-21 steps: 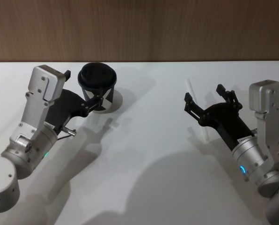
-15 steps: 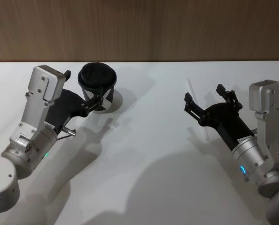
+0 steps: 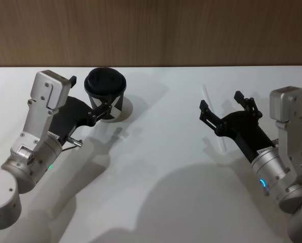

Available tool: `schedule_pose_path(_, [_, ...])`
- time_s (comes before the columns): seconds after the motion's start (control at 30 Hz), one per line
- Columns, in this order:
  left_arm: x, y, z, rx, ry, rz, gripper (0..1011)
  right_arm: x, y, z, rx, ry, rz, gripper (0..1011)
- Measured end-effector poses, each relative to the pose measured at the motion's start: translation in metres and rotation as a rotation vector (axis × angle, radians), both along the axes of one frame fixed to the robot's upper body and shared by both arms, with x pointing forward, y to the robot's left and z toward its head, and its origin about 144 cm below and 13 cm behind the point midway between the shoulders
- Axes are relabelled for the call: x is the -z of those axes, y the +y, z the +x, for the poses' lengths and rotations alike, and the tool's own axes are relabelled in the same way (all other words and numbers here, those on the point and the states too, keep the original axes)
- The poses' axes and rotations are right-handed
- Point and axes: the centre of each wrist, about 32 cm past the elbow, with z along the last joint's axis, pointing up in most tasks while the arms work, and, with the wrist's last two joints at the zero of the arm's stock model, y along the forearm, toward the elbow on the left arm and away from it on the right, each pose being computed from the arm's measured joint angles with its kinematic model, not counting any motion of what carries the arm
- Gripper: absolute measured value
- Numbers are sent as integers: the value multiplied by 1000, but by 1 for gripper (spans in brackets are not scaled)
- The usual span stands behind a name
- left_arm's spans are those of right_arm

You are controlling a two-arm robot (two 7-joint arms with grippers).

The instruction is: Pick up the straw with one hand, pass it to the other hand, and insert it into the cup.

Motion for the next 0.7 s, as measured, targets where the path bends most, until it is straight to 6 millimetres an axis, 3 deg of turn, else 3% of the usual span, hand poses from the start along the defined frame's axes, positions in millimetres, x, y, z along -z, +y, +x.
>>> schedule_pose_path(0.7, [0, 0, 0, 0, 0, 0, 1000, 0, 0, 0, 0, 0, 0, 1001])
